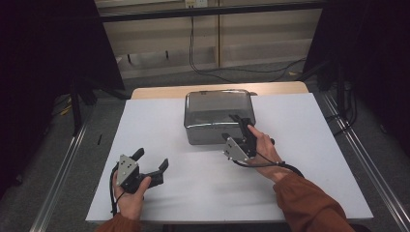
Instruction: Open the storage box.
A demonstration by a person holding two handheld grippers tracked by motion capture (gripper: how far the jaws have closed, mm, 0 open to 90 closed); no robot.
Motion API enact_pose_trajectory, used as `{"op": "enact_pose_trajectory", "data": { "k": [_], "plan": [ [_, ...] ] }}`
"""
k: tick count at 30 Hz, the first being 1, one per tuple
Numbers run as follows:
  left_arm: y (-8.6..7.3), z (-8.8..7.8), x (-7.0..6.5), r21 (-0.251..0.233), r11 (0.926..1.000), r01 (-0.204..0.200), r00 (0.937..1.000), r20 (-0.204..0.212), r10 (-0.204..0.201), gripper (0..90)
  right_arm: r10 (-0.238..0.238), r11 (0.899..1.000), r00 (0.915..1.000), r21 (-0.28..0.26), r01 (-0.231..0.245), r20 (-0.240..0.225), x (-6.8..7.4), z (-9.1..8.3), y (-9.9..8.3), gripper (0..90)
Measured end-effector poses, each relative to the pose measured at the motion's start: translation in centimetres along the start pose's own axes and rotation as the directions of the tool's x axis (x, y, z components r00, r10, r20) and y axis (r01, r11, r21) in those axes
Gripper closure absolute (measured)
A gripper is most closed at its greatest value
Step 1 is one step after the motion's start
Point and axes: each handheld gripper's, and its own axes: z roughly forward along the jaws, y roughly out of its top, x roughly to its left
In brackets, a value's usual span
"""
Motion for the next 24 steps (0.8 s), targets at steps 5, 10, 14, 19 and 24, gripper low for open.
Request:
{"op": "enact_pose_trajectory", "data": {
  "k": [5, 10, 14, 19, 24],
  "plan": [
    [0.0, 0.0, 0.0, 0.001, 1.0000, 0.001, 1.0000, 0.001, -0.001, 4.4, -0.054, 0.998, 0.9985, 0.019, 0.054, 0.001, 0.6, 0.2, 0.1, 30.5],
    [0.0, 0.0, 0.0, 0.002, 1.0000, 0.003, 1.0000, 0.003, -0.003, 4.4, -0.108, 0.993, 0.9940, 0.044, 0.109, -0.011, 1.1, 0.3, 0.1, 37.6],
    [0.0, 0.0, 0.0, 0.007, 1.0000, 0.002, 1.0000, 0.002, -0.002, 4.4, -0.144, 0.988, 0.9896, 0.063, 0.144, -0.005, 1.3, 0.6, 0.1, 44.3],
    [0.0, 0.1, 0.0, 0.008, 1.0000, -0.001, 1.0000, 0.000, 0.001, 4.4, -0.199, 0.977, 0.9796, 0.072, 0.201, -0.025, 1.5, 0.7, 0.5, 56.7],
    [0.0, 0.0, 0.0, 0.008, 1.0000, 0.001, 1.0000, 0.001, -0.001, 4.4, -0.226, 0.971, 0.9736, 0.069, 0.228, -0.030, 1.8, 0.8, 1.0, 63.6]
  ]
}}
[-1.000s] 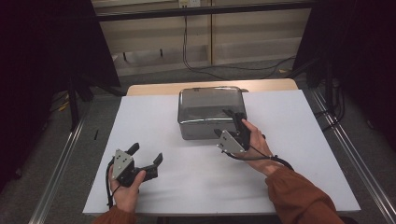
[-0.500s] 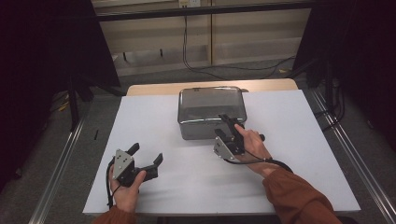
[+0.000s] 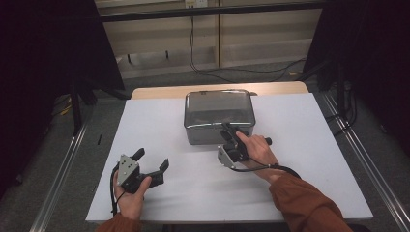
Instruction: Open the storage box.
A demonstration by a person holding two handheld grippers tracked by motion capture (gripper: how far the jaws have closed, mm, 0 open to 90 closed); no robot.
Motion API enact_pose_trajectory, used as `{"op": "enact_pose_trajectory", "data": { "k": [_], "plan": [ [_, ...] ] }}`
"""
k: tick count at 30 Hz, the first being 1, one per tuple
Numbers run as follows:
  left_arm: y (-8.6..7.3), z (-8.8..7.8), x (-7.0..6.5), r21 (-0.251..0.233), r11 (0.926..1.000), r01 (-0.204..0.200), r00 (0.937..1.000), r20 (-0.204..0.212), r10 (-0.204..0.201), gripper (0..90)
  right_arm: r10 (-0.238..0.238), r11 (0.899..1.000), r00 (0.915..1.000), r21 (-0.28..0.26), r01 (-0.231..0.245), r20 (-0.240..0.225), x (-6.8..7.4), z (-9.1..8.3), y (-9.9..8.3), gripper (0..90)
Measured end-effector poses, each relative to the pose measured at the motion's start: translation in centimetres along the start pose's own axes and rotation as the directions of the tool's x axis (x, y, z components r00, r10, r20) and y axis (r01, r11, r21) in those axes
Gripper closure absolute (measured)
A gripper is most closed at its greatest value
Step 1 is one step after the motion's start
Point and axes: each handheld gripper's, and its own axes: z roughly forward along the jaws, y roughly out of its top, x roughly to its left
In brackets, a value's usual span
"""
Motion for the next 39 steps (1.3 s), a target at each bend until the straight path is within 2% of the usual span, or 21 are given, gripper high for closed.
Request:
{"op": "enact_pose_trajectory", "data": {
  "k": [4, 7, 10, 12, 15, 21, 23, 26, 28, 33, 39],
  "plan": [
    [0.0, 0.0, 0.0, 0.001, 1.0000, -0.003, 1.0000, -0.001, 0.003, 4.5, -0.010, 1.000, 0.9999, -0.005, 0.010, -0.005, 0.2, 0.1, 0.2, 68.7],
    [0.1, 0.2, -0.2, 0.001, 0.9997, -0.026, 0.9997, -0.001, 0.026, 4.4, 0.005, 1.000, 1.0000, -0.011, -0.005, -0.008, 0.0, 0.0, 0.4, 75.9],
    [0.1, 0.3, -0.4, 0.000, 0.9994, -0.033, 0.9993, 0.017, 0.033, 4.0, 0.002, 1.000, 1.0000, -0.011, -0.002, -0.009, -0.1, 0.0, 0.5, 77.4],
    [0.1, 0.4, -0.5, -0.018, 0.9990, -0.040, 0.9978, 0.051, 0.041, 3.2, -0.011, 1.000, 0.9999, -0.007, 0.011, -0.004, 0.0, 0.0, 0.7, 77.7],
    [0.2, 0.4, -0.7, -0.008, 0.9971, -0.075, 0.9966, 0.033, 0.075, 3.2, -0.009, 1.000, 0.9999, -0.008, 0.009, -0.009, -0.1, 0.0, 0.7, 77.8],
    [0.0, 0.7, -0.4, 0.011, 0.9991, -0.040, 0.9989, 0.024, 0.039, 3.1, 0.002, 1.000, 0.9999, -0.008, -0.002, -0.014, -0.3, 0.0, 0.7, 78.0],
    [0.0, 0.7, -0.3, 0.022, 0.9992, -0.034, 0.9989, 0.033, 0.033, 3.7, 0.011, 1.000, 0.9998, -0.009, -0.011, -0.016, -0.3, 0.0, 0.7, 78.0],
    [0.0, 0.8, -0.4, 0.025, 0.9992, -0.030, 0.9986, 0.044, 0.029, 6.5, 0.007, 1.000, 0.9998, -0.011, -0.008, -0.016, -0.4, 0.0, 0.7, 78.0],
    [0.1, 0.9, -0.4, 0.014, 0.9998, -0.012, 0.9986, 0.052, 0.011, 6.2, 0.011, 1.000, 0.9998, -0.010, -0.011, -0.016, -0.4, 0.0, 0.6, 78.0],
    [0.2, 1.1, -0.2, 0.019, 0.9998, -0.004, 0.9989, 0.046, 0.003, 6.6, 0.017, 1.000, 0.9997, -0.010, -0.018, -0.017, -0.5, 0.0, 0.6, 78.0],
    [0.3, 1.3, 0.0, 0.022, 0.9997, 0.012, 0.9982, 0.058, -0.013, 8.2, 0.026, 0.999, 0.9996, -0.019, -0.026, -0.006, -0.6, 0.0, 0.6, 78.1]
  ]
}}
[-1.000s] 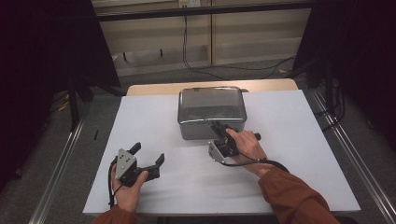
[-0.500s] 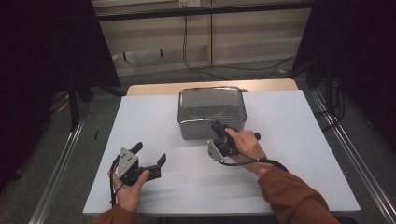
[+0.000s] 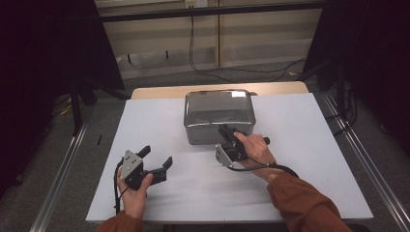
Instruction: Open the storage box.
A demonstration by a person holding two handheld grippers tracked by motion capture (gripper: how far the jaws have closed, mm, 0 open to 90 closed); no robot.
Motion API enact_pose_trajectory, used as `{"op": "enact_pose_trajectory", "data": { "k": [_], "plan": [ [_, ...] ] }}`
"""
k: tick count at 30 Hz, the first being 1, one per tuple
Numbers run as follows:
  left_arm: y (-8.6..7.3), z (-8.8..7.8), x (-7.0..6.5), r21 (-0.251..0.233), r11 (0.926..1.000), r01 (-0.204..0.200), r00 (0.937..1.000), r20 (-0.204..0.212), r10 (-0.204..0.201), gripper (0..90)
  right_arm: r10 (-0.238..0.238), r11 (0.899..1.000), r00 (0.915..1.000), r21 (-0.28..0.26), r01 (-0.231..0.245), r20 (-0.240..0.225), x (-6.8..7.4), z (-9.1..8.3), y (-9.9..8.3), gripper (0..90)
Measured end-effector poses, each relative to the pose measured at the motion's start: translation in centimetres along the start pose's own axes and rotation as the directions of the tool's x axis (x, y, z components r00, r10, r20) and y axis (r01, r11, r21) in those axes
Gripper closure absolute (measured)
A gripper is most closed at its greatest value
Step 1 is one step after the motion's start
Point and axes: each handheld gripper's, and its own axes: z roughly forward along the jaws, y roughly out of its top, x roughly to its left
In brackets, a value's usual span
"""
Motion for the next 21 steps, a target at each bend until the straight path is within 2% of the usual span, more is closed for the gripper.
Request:
{"op": "enact_pose_trajectory", "data": {
  "k": [3, 5, 8, 12, 18, 21],
  "plan": [
    [0.1, 0.1, 0.0, -0.002, 1.0000, 0.002, 1.0000, 0.007, -0.002, 7.4, 0.002, 1.000, 1.0000, -0.003, -0.002, -0.001, -0.1, 0.0, 0.0, 78.1],
    [0.3, 0.2, 0.0, 0.000, 0.9999, -0.017, 0.9998, 0.011, 0.017, 7.3, 0.005, 1.000, 1.0000, -0.004, -0.005, 0.000, -0.1, 0.0, -0.1, 78.1],
    [0.6, 0.3, -0.2, -0.024, 0.9993, -0.030, 0.9994, 0.019, 0.031, 5.3, 0.020, 1.000, 0.9997, -0.008, -0.019, 0.013, -0.5, -0.1, -0.1, 78.4],
    [0.9, 0.9, -0.4, -0.041, 0.9990, -0.020, 0.9996, 0.019, 0.021, 4.8, 0.020, 1.000, 0.9997, -0.009, -0.020, 0.012, -0.6, -0.1, 0.0, 78.6],
    [1.1, 1.8, 0.0, -0.031, 0.9995, -0.005, 0.9994, 0.033, 0.006, 3.7, 0.030, 0.999, 0.9995, -0.016, -0.030, 0.014, -0.8, -0.1, 0.0, 78.5],
    [1.3, 2.3, 0.0, -0.023, 0.9995, -0.019, 0.9988, 0.043, 0.020, 2.7, 0.039, 0.999, 0.9991, -0.018, -0.038, 0.017, -1.0, -0.1, 0.0, 78.6]
  ]
}}
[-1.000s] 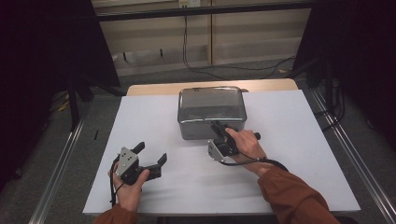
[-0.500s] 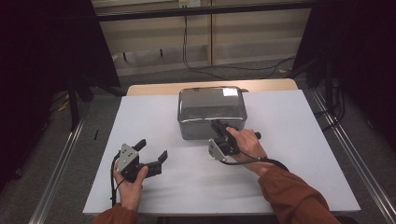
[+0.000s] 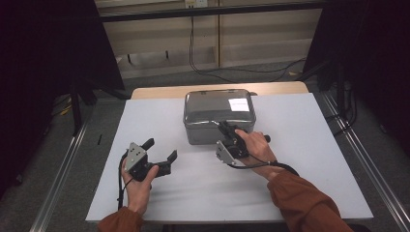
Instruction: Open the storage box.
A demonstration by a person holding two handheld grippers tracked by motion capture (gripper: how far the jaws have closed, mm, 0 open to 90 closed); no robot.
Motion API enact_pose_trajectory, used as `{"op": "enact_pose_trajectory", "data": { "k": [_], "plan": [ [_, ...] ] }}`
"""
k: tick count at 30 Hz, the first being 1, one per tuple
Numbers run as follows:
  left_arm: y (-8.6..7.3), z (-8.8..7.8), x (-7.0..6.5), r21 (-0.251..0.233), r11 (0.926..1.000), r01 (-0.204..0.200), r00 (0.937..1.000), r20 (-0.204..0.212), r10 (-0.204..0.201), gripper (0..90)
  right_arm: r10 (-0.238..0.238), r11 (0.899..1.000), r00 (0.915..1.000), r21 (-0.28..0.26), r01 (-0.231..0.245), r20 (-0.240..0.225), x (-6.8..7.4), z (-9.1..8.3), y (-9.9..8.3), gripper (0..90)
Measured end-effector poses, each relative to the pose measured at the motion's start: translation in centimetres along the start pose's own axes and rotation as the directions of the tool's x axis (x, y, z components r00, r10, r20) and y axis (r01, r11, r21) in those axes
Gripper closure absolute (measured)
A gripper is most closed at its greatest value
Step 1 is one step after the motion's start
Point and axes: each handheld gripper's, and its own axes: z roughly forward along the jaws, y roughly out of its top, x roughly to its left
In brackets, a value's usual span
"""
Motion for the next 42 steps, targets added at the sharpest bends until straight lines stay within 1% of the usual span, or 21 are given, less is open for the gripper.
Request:
{"op": "enact_pose_trajectory", "data": {
  "k": [2, 3, 4, 6, 10, 12, 14, 16, 17, 18, 21, 23, 24, 26, 30, 32, 34, 35, 38, 40, 42],
  "plan": [
    [0.3, 0.5, -0.2, 0.007, 0.9999, -0.013, 0.9999, 0.005, 0.013, 2.2, 0.002, 1.000, 1.0000, -0.003, -0.002, 0.003, -0.2, 0.0, 0.1, 78.7],
    [0.6, 0.9, -0.4, 0.004, 0.9998, -0.019, 0.9997, 0.018, 0.019, 2.1, 0.005, 1.000, 1.0000, -0.002, -0.005, 0.004, -0.2, 0.0, 0.1, 78.7],
    [0.8, 1.2, -0.4, -0.007, 0.9999, -0.012, 0.9996, 0.025, 0.012, 2.0, 0.005, 1.000, 1.0000, -0.003, -0.005, 0.004, -0.3, 0.0, 0.1, 78.7],
    [0.9, 1.4, -0.5, -0.011, 0.9999, -0.012, 0.9994, 0.032, 0.012, 2.0, 0.007, 1.000, 1.0000, -0.004, -0.007, 0.005, -0.4, 0.0, 0.1, 78.7],
    [1.1, 2.2, -0.7, -0.028, 0.9989, -0.037, 0.9978, 0.055, 0.038, 1.7, 0.016, 1.000, 0.9999, -0.007, -0.016, 0.006, -0.5, -0.1, 0.0, 78.7],
    [1.2, 2.7, -0.7, -0.031, 0.9981, -0.053, 0.9975, 0.045, 0.054, 1.8, 0.018, 1.000, 0.9998, -0.005, -0.018, 0.007, -0.5, -0.1, 0.1, 78.8],
    [1.4, 3.1, -0.6, -0.036, 0.9983, -0.046, 0.9975, 0.051, 0.048, 1.6, 0.022, 1.000, 0.9997, -0.006, -0.022, 0.007, -0.6, -0.1, 0.1, 78.8],
    [1.6, 3.7, -0.5, -0.040, 0.9979, -0.050, 0.9976, 0.045, 0.052, 1.8, 0.021, 1.000, 0.9997, -0.013, -0.021, 0.012, -0.9, 0.0, 0.1, 78.9],
    [1.6, 3.7, -0.5, -0.040, 0.9979, -0.050, 0.9976, 0.045, 0.052, 1.8, 0.021, 1.000, 0.9997, -0.013, -0.021, 0.012, -0.9, 0.0, 0.1, 78.9],
    [1.6, 3.9, -0.5, -0.036, 0.9973, -0.064, 0.9970, 0.042, 0.065, 1.8, 0.025, 1.000, 0.9996, -0.009, -0.024, 0.013, -0.9, -0.1, 0.2, 79.0],
    [1.5, 4.4, -0.3, -0.031, 0.9975, -0.063, 0.9964, 0.054, 0.065, 2.1, 0.024, 1.000, 0.9995, -0.016, -0.024, 0.020, -1.2, -0.1, 0.2, 79.0],
    [1.5, 4.7, -0.1, -0.024, 0.9975, -0.067, 0.9965, 0.048, 0.068, 2.2, 0.033, 0.999, 0.9992, -0.017, -0.032, 0.022, -1.3, -0.1, 0.1, 79.2],
    [1.6, 4.8, 0.0, -0.029, 0.9977, -0.062, 0.9971, 0.043, 0.063, 2.3, 0.035, 0.999, 0.9991, -0.014, -0.035, 0.023, -1.4, -0.1, 0.2, 79.2],
    [1.8, 5.2, 0.2, -0.028, 0.9973, -0.067, 0.9969, 0.038, 0.068, 2.7, 0.040, 0.999, 0.9988, -0.018, -0.040, 0.027, -1.6, -0.1, 0.3, 79.3],
    [2.1, 6.1, 0.3, -0.043, 0.9964, -0.073, 0.9968, 0.028, 0.074, 3.3, 0.049, 0.999, 0.9982, -0.023, -0.048, 0.034, -1.9, 0.0, 0.3, 79.4],
    [2.3, 6.6, 0.4, -0.040, 0.9963, -0.075, 0.9968, 0.023, 0.076, 3.5, 0.052, 0.998, 0.9979, -0.022, -0.051, 0.038, -2.1, 0.0, 0.3, 79.4],
    [2.5, 7.2, 0.4, -0.040, 0.9955, -0.086, 0.9959, 0.026, 0.087, 3.5, 0.055, 0.998, 0.9978, -0.022, -0.054, 0.039, -2.2, 0.0, 0.3, 79.5],
    [2.6, 7.4, 0.4, -0.049, 0.9950, -0.087, 0.9958, 0.024, 0.088, 3.5, 0.056, 0.998, 0.9977, -0.023, -0.055, 0.039, -2.3, 0.0, 0.3, 79.5],
    [3.0, 8.2, 0.3, -0.040, 0.9935, -0.106, 0.9939, 0.026, 0.107, 4.1, 0.058, 0.998, 0.9974, -0.025, -0.057, 0.043, -2.4, 0.0, 0.4, 79.6],
    [3.2, 8.6, 0.3, -0.054, 0.9915, -0.118, 0.9927, 0.018, 0.119, 5.4, 0.059, 0.998, 0.9972, -0.025, -0.058, 0.046, -2.5, 0.0, 0.4, 79.6],
    [3.1, 8.8, 0.3, -0.061, 0.9918, -0.112, 0.9935, 0.017, 0.113, 6.2, 0.062, 0.998, 0.9970, -0.025, -0.061, 0.046, -2.5, 0.0, 0.3, 79.5]
  ]
}}
